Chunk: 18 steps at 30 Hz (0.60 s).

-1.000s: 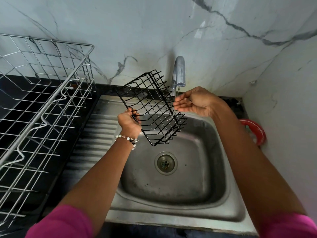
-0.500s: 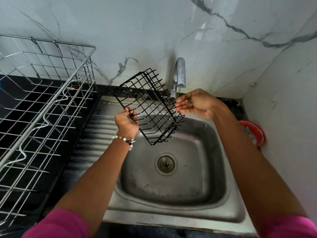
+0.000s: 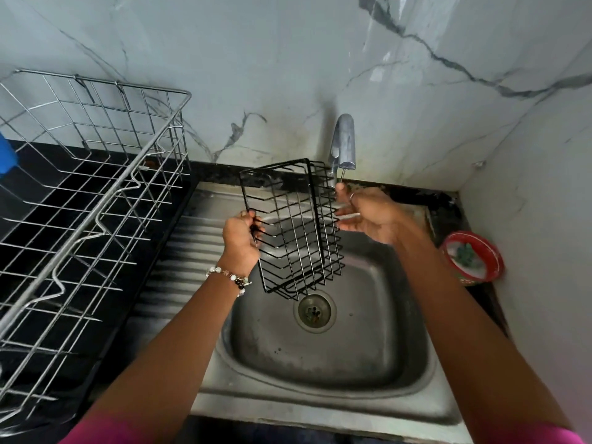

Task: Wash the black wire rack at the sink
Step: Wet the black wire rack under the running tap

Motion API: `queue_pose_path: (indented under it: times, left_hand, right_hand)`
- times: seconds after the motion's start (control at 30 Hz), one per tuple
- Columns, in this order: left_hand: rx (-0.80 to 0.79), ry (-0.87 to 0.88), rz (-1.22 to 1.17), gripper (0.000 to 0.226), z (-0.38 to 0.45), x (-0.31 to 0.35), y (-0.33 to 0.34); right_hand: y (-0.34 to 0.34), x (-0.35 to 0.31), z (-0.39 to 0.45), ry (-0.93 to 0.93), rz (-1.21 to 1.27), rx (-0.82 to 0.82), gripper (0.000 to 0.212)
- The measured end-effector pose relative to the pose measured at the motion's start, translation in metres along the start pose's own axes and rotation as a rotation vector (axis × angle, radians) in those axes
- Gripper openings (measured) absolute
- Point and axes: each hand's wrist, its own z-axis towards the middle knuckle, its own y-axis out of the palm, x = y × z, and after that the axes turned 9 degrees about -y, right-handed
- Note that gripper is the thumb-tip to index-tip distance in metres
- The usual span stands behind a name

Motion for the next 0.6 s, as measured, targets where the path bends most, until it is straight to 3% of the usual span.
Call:
queue_pose_path:
  times: [0.13, 0.23, 0.4, 0.47, 0.6]
  left_hand:
    - [-0.052, 0.134, 0.255, 0.031, -0.014, -0.005, 0.007]
    - [-0.161, 0.249, 0.493, 0.032, -0.022, -0.014, 0.008]
    - [-0.343, 0.479, 0.934, 0.016, -0.047, -0.033, 0.019]
    - [-0.442, 0.642, 1.037, 0.016, -0.048, -0.041, 0.021]
    - [-0.579, 1.081, 1.147, 0.015, -0.037, -0.053, 0.022]
  right_hand:
    - [-0.010, 0.007, -0.006, 0.163, 0.178, 0.018, 0.092]
    - [-0.016, 0.013, -0.011, 0.254, 0.286, 0.012, 0.111]
    - [-0.021, 0.028, -0.016, 0.366, 0.274, 0.030, 0.120]
    - [-0.028, 0.031, -0.016, 0.405, 0.281, 0.024, 0.124]
    - [-0.042, 0.035, -0.023, 0.450, 0.285, 0.014, 0.103]
